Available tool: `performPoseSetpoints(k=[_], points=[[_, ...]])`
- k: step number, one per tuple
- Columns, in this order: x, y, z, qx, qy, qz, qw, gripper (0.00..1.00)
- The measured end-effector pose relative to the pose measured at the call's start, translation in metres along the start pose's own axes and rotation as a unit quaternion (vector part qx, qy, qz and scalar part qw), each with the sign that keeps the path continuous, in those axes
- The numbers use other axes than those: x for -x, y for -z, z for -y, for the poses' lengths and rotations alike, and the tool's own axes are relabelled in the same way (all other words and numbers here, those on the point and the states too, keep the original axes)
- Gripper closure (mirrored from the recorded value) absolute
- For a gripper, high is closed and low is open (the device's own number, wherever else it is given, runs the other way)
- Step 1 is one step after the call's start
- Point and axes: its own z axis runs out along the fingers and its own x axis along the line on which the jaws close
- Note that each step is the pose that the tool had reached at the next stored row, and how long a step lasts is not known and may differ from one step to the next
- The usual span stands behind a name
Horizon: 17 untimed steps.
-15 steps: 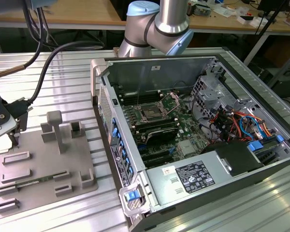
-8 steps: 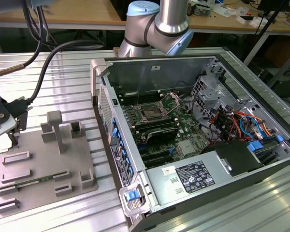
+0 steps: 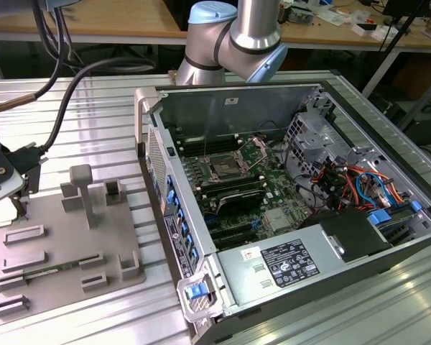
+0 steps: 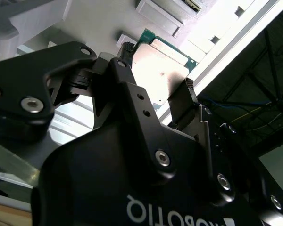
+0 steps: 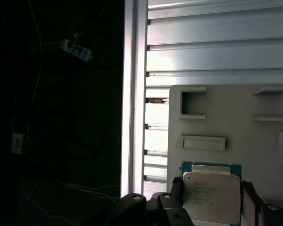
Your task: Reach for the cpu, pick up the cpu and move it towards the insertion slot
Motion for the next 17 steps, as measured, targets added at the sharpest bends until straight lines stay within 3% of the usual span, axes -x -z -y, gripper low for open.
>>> performPoseSetpoints(k=[17], points=[[0.0001, 0.0039, 0.0, 0.0, 0.0, 0.0, 1.0, 0.45]])
